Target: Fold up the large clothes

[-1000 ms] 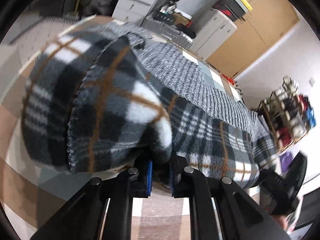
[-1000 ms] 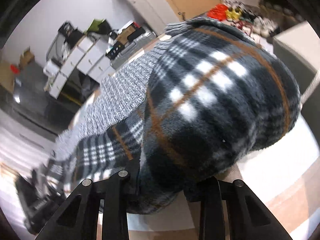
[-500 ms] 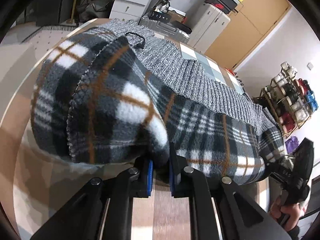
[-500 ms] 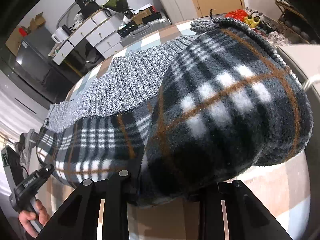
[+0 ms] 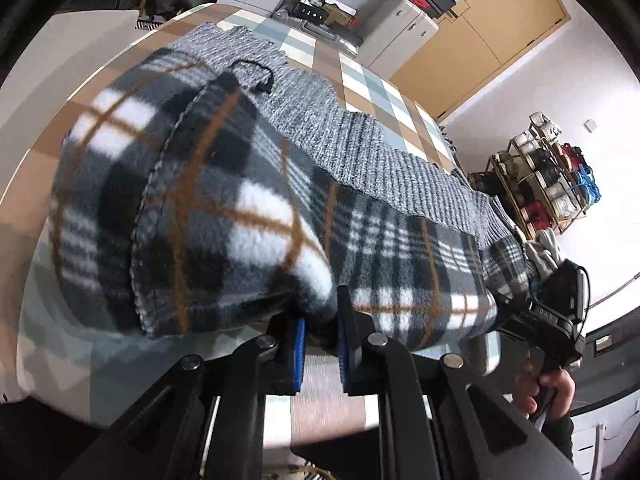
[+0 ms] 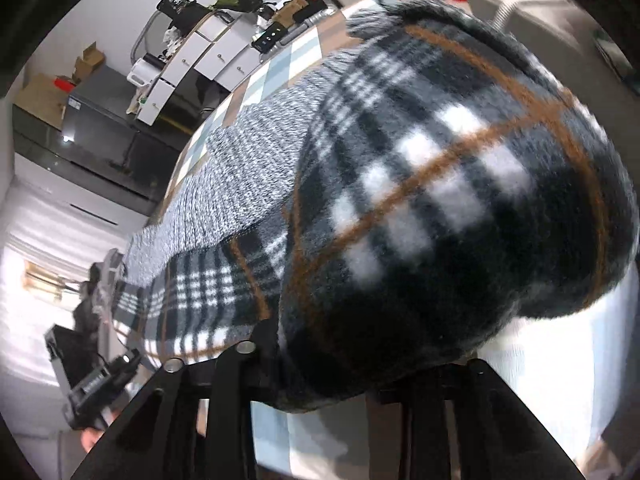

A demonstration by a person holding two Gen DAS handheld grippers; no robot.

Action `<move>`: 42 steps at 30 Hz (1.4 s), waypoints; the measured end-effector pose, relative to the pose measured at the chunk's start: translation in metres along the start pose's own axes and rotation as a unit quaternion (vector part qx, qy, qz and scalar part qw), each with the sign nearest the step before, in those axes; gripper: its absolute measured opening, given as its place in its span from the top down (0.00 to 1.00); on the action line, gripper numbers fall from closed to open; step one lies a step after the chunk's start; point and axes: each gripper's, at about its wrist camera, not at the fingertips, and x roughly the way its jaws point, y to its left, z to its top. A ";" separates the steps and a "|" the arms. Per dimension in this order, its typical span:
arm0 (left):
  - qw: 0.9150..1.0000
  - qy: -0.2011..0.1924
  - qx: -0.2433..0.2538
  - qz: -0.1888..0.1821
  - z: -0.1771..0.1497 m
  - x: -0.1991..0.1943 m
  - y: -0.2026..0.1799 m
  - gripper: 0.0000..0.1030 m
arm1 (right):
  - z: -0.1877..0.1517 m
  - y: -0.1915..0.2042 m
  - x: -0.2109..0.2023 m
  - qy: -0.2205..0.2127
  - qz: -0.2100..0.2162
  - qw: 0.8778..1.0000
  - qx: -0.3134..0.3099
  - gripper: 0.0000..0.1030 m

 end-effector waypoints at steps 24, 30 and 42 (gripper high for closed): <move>0.992 0.070 0.108 0.001 0.074 0.061 0.008 0.50 | 0.051 0.099 0.077 0.070 -0.311 0.890 -0.326 0.00; 0.982 0.042 0.179 0.040 0.060 0.069 -0.009 0.50 | 0.074 0.076 0.088 0.096 -0.279 0.915 -0.274 0.00; 0.969 0.043 0.241 0.035 0.043 0.058 -0.064 0.49 | 0.032 0.154 0.081 0.082 -0.194 0.926 -0.314 0.00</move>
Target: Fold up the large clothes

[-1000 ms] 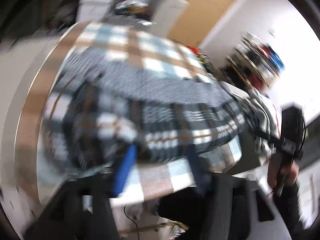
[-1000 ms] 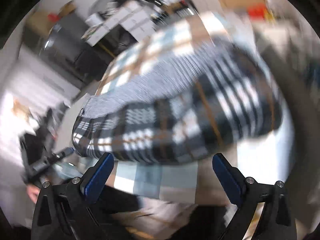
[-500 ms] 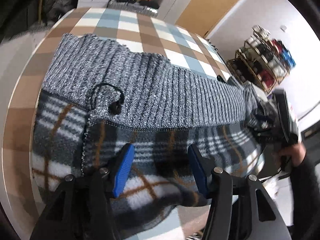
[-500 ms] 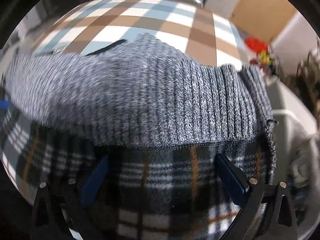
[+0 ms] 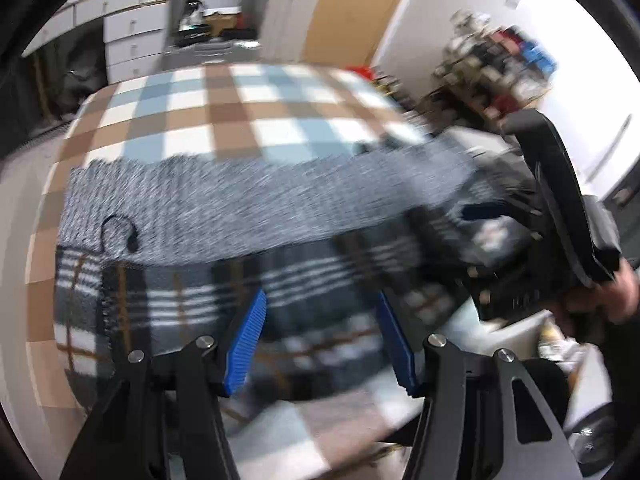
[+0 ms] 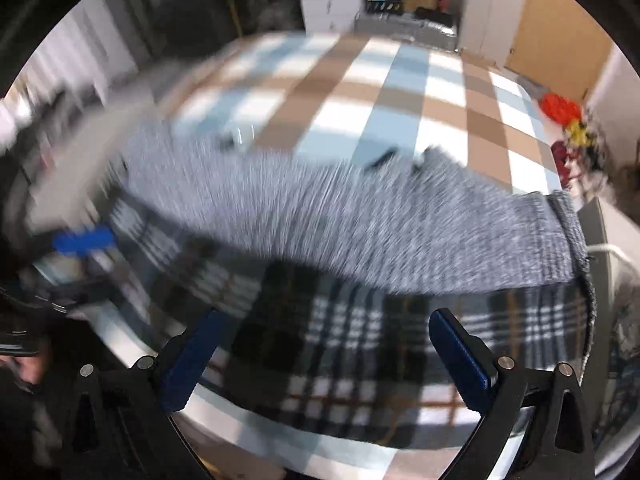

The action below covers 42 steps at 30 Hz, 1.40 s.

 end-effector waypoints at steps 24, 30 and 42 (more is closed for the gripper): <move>0.999 0.009 -0.050 0.011 -0.014 0.013 0.054 0.50 | -0.031 -0.067 0.024 0.013 -0.050 0.997 0.059 0.00; 0.999 0.003 -0.024 0.039 -0.017 0.008 0.042 0.50 | -0.033 -0.062 0.030 -0.007 -0.080 0.995 0.061 0.00; 0.993 -0.030 -0.108 0.048 0.033 -0.003 0.080 0.50 | 0.035 -0.055 0.003 -0.026 -0.072 0.995 0.057 0.00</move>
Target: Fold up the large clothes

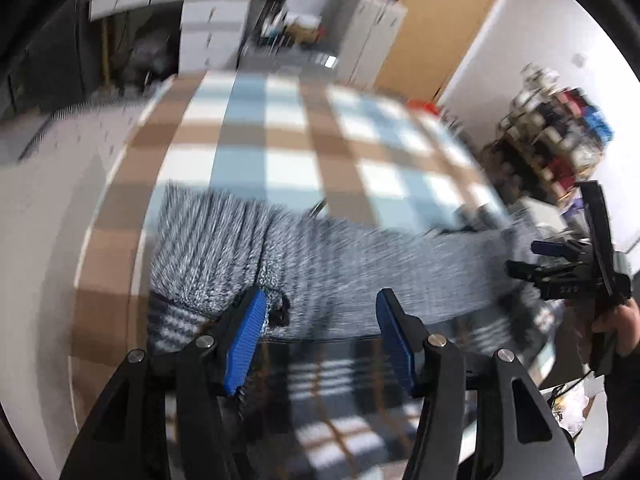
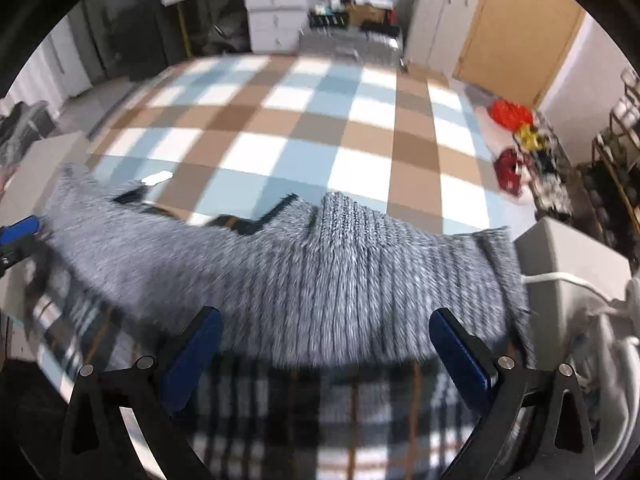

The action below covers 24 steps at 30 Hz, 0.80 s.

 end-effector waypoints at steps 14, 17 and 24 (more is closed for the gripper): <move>0.999 -0.017 0.022 0.047 -0.016 0.000 0.003 0.49 | -0.008 -0.028 0.033 0.033 0.069 0.994 0.080 0.00; 0.999 -0.040 -0.004 0.005 -0.018 -0.022 -0.001 0.49 | -0.049 -0.063 -0.015 -0.052 0.165 0.969 0.179 0.00; 0.990 -0.029 0.050 -0.129 -0.032 -0.034 -0.067 0.49 | -0.163 -0.108 -0.050 -0.113 0.326 0.873 0.346 0.00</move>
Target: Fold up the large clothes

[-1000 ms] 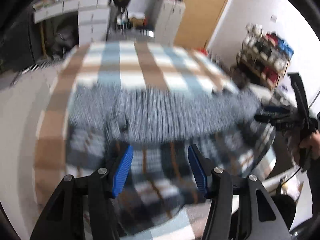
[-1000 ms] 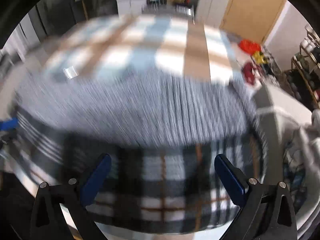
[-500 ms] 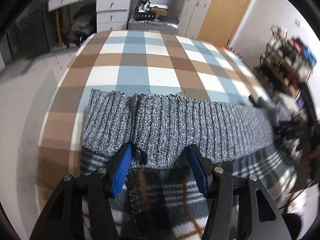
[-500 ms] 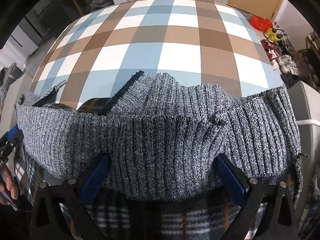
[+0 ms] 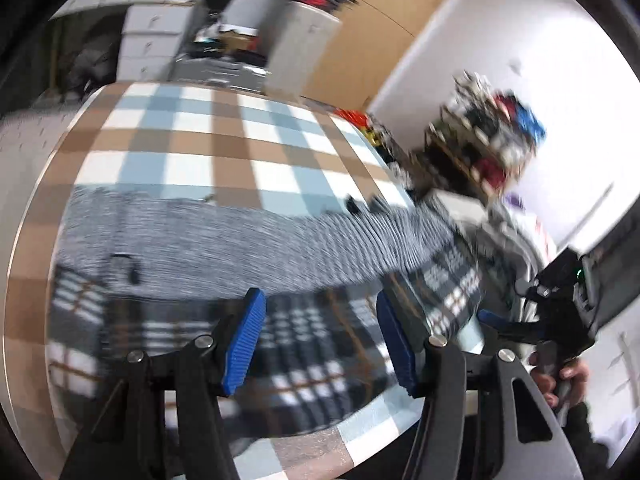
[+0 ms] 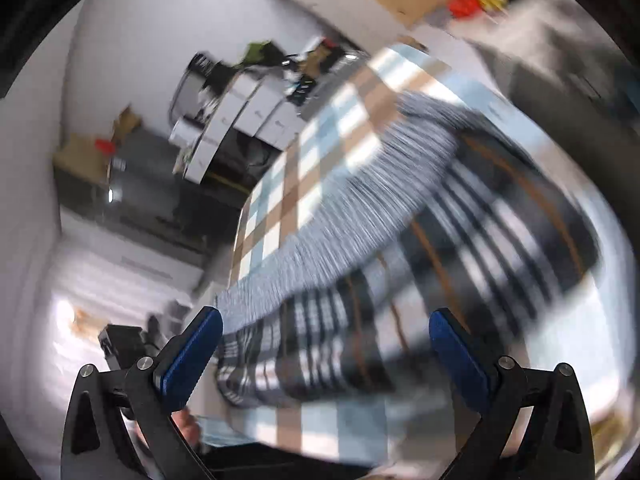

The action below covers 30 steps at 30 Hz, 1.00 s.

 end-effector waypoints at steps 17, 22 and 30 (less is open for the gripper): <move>0.993 0.089 0.019 0.069 -0.018 0.059 0.003 0.49 | 0.013 -0.048 0.037 0.004 -0.101 0.987 0.121 0.00; 0.994 0.091 0.024 0.064 -0.018 0.056 0.004 0.49 | 0.030 -0.056 0.032 -0.041 -0.147 0.981 0.120 0.00; 0.987 0.053 0.031 0.149 -0.025 0.015 0.024 0.49 | 0.022 -0.047 0.030 -0.084 -0.182 0.979 0.044 0.63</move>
